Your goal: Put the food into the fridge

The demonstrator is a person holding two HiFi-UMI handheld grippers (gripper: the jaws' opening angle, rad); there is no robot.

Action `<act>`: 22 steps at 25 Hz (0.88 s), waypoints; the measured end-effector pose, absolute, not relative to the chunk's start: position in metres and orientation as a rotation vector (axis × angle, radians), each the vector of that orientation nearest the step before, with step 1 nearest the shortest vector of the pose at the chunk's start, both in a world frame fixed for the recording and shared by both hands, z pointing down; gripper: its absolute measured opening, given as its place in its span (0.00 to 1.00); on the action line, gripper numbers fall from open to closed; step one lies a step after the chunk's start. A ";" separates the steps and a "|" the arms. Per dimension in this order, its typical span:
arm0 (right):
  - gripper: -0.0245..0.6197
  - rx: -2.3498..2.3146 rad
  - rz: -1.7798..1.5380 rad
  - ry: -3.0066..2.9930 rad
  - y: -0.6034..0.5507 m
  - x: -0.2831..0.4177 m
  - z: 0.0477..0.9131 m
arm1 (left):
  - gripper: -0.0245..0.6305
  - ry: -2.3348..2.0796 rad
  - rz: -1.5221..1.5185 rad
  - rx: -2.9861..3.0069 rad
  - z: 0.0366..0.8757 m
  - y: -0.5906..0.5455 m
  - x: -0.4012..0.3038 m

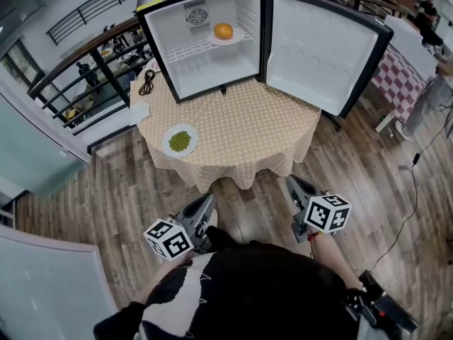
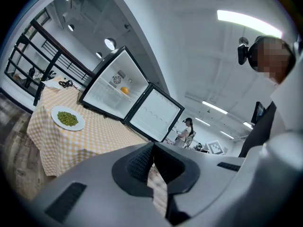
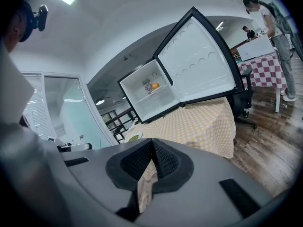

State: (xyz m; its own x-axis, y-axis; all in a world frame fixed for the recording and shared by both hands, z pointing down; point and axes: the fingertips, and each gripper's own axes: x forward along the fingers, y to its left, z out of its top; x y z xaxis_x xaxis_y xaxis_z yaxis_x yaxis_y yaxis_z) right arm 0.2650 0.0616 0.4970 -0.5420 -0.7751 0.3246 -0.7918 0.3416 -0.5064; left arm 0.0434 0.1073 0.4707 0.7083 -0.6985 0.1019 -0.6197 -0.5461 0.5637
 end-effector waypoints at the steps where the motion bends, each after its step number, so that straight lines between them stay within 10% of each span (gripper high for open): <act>1: 0.06 1.491 0.986 -2.551 0.061 0.265 0.497 | 0.06 -1.002 -0.179 2.334 0.471 0.107 0.044; 22: 0.06 1.477 0.981 -2.522 0.066 0.266 0.502 | 0.06 -0.988 -0.177 2.345 0.471 0.108 0.046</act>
State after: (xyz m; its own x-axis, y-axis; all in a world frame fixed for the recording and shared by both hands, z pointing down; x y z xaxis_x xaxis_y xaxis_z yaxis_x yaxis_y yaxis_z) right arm 0.2657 0.0664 0.5025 -0.5394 -0.7646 0.3528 -0.8021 0.3389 -0.4917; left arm 0.0460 0.1079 0.4715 0.7167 -0.6903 0.0990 -0.6131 -0.5561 0.5611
